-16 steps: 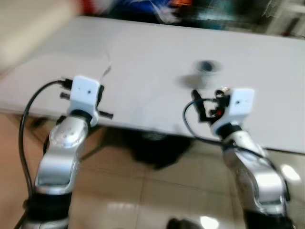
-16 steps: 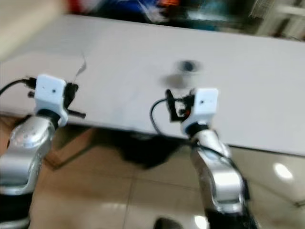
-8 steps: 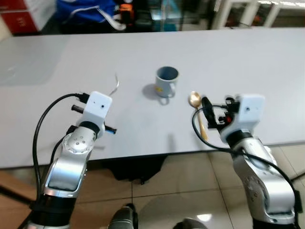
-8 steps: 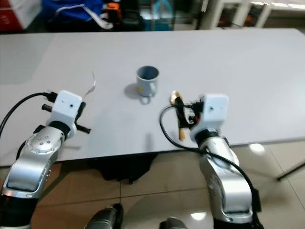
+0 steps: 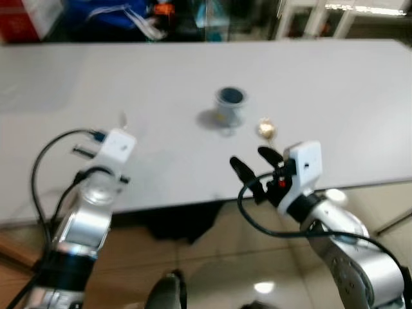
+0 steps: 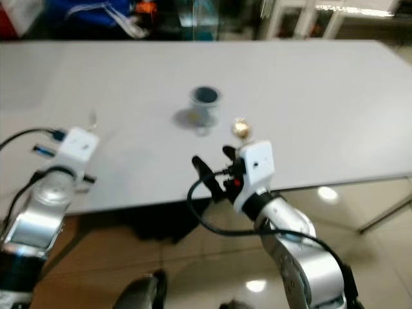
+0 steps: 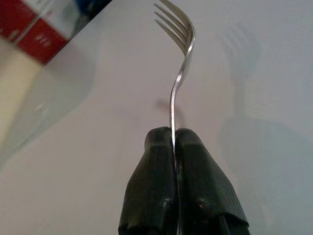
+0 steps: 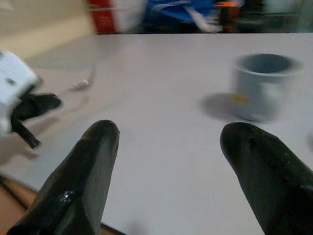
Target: Setting the table
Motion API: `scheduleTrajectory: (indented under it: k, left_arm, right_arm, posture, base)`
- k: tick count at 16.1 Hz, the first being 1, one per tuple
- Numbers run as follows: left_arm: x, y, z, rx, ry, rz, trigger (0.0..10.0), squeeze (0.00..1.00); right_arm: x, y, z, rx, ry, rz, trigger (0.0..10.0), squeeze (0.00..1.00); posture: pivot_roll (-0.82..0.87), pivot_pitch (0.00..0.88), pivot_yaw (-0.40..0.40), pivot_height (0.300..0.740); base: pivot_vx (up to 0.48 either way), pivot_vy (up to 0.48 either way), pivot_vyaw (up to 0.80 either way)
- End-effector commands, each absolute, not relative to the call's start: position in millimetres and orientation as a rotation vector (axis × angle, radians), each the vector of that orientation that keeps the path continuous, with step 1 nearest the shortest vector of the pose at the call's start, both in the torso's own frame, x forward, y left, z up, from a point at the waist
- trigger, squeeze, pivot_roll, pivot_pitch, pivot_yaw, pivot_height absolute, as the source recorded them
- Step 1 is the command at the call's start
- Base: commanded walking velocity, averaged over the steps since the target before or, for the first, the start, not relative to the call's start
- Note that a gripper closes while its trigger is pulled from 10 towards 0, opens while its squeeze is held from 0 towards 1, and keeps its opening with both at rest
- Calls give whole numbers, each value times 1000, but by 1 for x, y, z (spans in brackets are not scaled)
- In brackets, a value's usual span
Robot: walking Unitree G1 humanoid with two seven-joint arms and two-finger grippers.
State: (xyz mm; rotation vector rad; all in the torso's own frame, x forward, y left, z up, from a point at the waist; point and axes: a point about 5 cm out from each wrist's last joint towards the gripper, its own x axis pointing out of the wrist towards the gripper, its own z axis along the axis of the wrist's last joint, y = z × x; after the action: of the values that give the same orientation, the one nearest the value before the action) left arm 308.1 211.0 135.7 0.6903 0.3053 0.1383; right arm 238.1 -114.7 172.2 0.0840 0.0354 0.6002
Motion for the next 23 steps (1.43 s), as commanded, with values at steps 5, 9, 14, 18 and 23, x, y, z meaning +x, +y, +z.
scheduleTrajectory:
  k: [5,9,14,18,23]
  left_arm:
    - [309,191,124,792,291,124,10000,0]
    - [305,178,124,822,219,92,10000,0]
    - [311,181,118,796,236,148,10000,0]
    - [313,183,114,739,272,174,10000,0]
    - [314,191,115,808,343,190,10000,0]
  right_arm:
    - [228,-111,170,109,68,708,10000,0]
    - [232,-120,166,164,59,604,10000,0]
    - [220,-119,170,178,45,649,10000,0]
    - [224,-113,168,172,57,739,10000,0]
    - [238,-99,170,141,92,926,10000,0]
  posture:
    - [28,135,-14,740]
    - [-12,140,21,740]
    - [-40,149,46,740]
    - [-21,133,18,740]
    - [25,121,40,740]
  base:
    - [0,0,0]
    - [0,0,0]
    - [0,0,0]
    - [0,0,0]
    - [0,0,0]
